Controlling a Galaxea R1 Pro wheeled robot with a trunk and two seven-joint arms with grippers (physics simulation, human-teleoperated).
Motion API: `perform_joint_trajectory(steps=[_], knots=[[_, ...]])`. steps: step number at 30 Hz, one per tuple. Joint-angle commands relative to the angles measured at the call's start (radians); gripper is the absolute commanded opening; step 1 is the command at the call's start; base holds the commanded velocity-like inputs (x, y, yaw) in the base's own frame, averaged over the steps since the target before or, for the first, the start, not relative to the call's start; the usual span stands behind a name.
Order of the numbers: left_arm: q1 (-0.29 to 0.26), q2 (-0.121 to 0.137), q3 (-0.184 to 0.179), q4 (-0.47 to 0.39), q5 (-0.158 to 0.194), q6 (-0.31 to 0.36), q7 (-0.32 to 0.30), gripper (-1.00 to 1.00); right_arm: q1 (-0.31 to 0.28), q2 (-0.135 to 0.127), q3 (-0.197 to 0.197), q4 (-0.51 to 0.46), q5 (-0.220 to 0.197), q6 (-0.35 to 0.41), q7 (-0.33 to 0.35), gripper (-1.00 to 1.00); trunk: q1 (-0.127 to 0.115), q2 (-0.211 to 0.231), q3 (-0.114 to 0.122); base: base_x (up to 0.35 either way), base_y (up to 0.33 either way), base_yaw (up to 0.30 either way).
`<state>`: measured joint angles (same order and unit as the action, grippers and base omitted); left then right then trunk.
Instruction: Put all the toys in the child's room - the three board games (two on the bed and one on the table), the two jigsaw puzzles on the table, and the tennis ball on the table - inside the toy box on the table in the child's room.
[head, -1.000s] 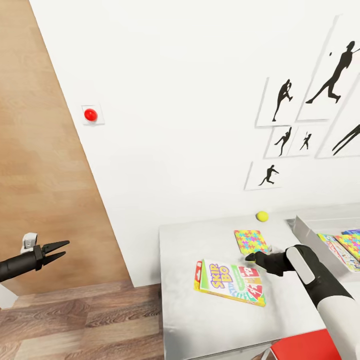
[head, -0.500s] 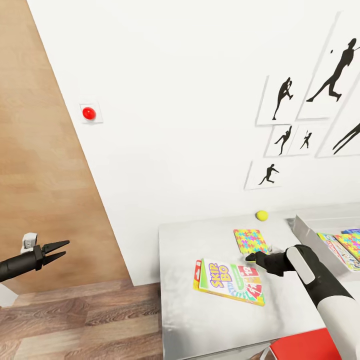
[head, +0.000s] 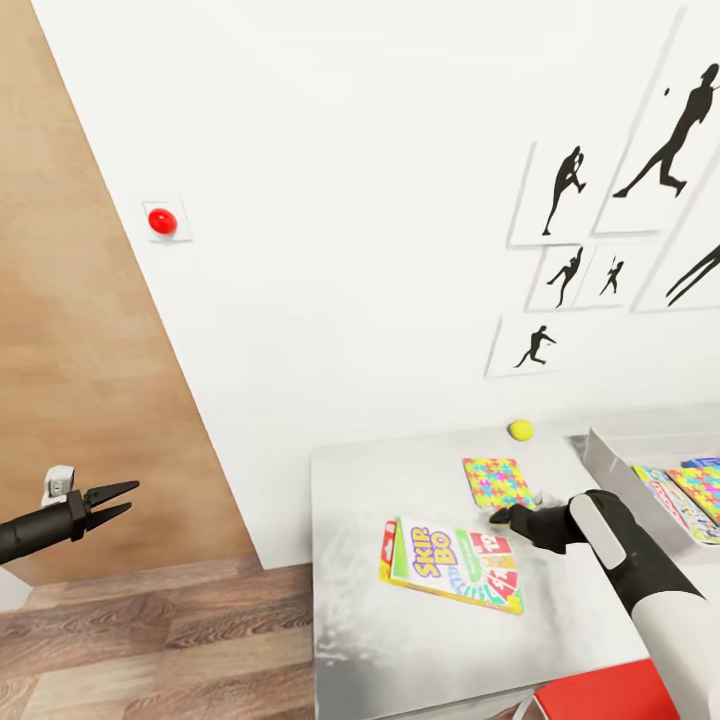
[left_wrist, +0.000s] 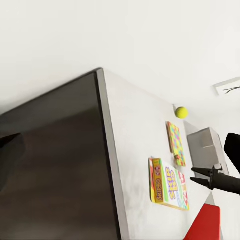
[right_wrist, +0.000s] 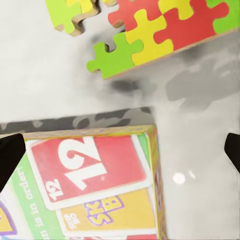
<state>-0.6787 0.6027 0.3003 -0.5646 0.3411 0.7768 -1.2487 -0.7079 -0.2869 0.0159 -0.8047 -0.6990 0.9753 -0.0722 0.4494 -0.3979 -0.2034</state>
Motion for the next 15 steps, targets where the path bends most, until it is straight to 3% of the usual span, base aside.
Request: perform_joint_trajectory(steps=[1,15], knots=[[-0.001,0.000,0.000,0.000,0.002,0.009,-0.002,1.00,-0.001,0.000,0.002,-0.001,-0.003,0.003,-0.008,1.00,0.001,-0.002,-0.003,0.016,-0.033,0.000],[-0.001,0.000,0.000,0.000,0.001,0.009,-0.001,1.00,-0.002,0.005,0.001,-0.001,0.030,0.003,-0.007,1.00,0.001,-0.002,-0.023,0.004,-0.007,0.000]])
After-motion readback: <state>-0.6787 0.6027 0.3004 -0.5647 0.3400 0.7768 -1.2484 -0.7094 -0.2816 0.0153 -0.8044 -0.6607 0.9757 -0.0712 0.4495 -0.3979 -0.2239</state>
